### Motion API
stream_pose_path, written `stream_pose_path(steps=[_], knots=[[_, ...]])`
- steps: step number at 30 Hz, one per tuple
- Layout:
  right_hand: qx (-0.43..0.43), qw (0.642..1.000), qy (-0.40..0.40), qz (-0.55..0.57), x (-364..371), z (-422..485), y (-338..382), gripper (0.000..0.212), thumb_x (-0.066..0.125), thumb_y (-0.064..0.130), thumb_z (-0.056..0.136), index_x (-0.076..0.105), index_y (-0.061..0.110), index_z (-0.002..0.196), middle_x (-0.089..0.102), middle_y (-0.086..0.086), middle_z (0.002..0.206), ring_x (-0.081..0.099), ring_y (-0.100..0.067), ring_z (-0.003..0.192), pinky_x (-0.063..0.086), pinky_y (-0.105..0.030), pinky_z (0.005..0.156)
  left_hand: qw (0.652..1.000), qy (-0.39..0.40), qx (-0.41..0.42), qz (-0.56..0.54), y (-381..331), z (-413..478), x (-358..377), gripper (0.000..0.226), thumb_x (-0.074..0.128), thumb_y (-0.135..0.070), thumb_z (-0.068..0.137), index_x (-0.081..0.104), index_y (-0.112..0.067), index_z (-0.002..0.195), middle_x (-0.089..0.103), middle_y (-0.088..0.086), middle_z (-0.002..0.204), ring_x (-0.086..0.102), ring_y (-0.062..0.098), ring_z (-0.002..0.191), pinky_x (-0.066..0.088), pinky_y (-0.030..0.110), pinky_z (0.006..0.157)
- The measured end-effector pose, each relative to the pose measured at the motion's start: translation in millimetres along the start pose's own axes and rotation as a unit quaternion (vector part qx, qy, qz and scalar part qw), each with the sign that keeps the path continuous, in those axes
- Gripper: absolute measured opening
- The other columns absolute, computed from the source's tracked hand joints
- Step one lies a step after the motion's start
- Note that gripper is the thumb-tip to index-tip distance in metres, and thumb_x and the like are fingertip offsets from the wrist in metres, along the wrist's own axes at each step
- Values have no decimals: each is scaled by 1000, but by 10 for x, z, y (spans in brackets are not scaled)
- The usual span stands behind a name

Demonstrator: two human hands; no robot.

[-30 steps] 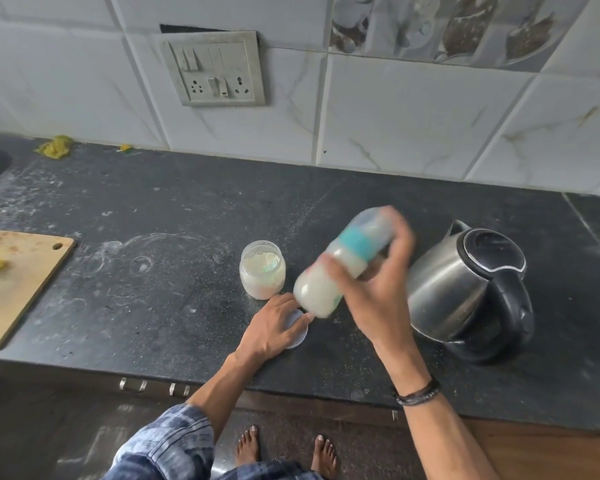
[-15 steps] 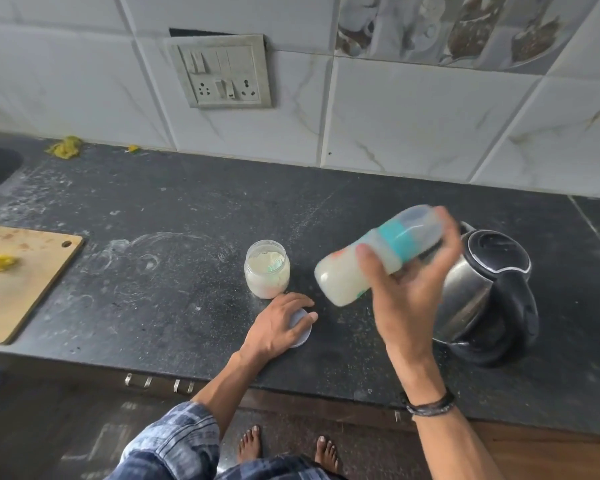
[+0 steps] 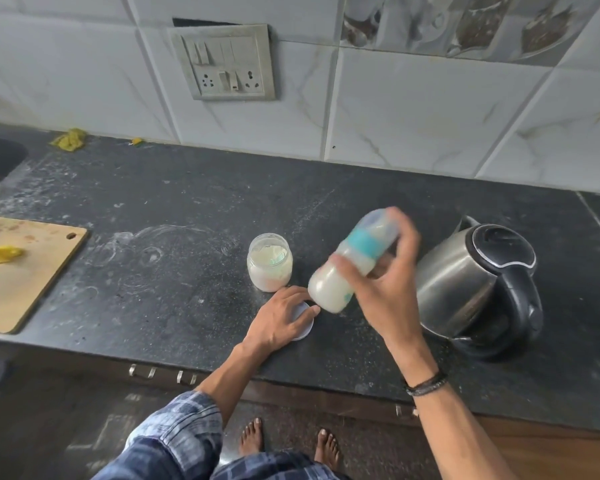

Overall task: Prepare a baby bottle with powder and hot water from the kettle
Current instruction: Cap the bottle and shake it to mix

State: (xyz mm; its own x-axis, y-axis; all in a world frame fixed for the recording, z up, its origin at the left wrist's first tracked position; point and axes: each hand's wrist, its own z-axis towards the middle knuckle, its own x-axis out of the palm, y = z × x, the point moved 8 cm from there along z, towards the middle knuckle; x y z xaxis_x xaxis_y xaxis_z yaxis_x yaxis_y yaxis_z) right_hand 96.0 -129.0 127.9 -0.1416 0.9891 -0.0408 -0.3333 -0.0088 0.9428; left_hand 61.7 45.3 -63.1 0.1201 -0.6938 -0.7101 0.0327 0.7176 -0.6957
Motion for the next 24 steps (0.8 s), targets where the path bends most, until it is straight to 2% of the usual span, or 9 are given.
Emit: stream_pose_path(steps=[1,3,6,8,11,13,17,21,24], knots=[[16,999,27,-36,29,-38,-78,92,90,25,81,31,30,151,62,32,123,75,-14,100,63,-42,84,1000,5,2,-1,-4,6,4,49,44,-62,96,66,-26,121,56,-20,117,45,-4,105,42,25,90],[5,998,12,-55,-33,-77,-159,92,90,36,81,30,41,150,60,34,125,76,-14,98,64,-43,82,1000,5,1,3,-6,9,7,46,45,-61,97,66,-27,121,54,-23,116,44,-5,106,41,23,91],[-27,992,-34,-117,-111,4,-262,96,87,44,82,22,44,153,49,45,133,74,-12,102,64,-45,84,1000,-10,-7,5,11,5,3,44,48,-60,98,68,-28,121,60,-19,127,48,-4,118,39,20,98],[-31,980,-23,-193,-98,86,-408,100,87,41,82,18,43,154,42,49,137,71,-17,109,62,-47,87,1000,-10,-4,8,12,-1,13,46,48,-61,98,68,-28,122,61,-18,129,48,-3,120,36,18,98],[7,962,35,-272,-50,181,-748,107,87,40,81,10,51,154,58,15,145,66,-23,118,53,-30,87,1000,-7,-3,10,19,-2,17,47,46,-63,98,67,-28,123,60,-18,129,48,-3,120,36,17,99],[36,954,75,-289,-1,200,-983,108,87,39,82,8,55,153,64,0,137,67,-27,114,47,-28,83,1000,-7,-4,9,16,-2,16,48,46,-63,98,67,-28,123,60,-17,130,48,-3,121,36,17,100],[58,948,107,-294,62,160,-1251,106,87,34,83,11,55,153,64,0,132,66,-27,112,44,-29,82,1000,-6,0,8,11,-10,12,47,46,-63,98,67,-28,123,61,-17,130,49,-2,120,38,19,100],[67,947,104,-297,63,111,-1400,104,87,32,82,14,55,152,57,13,119,65,-22,108,43,-26,80,1000,-12,4,-7,-4,2,-16,45,52,-61,96,69,-28,120,62,-16,127,51,-1,119,37,16,100],[72,949,109,-289,67,74,-1479,103,87,32,82,15,55,152,56,14,119,64,-19,107,43,-27,82,1000,-11,7,-12,-17,9,-46,44,55,-60,94,69,-28,120,63,-16,127,52,-1,120,36,15,101]])
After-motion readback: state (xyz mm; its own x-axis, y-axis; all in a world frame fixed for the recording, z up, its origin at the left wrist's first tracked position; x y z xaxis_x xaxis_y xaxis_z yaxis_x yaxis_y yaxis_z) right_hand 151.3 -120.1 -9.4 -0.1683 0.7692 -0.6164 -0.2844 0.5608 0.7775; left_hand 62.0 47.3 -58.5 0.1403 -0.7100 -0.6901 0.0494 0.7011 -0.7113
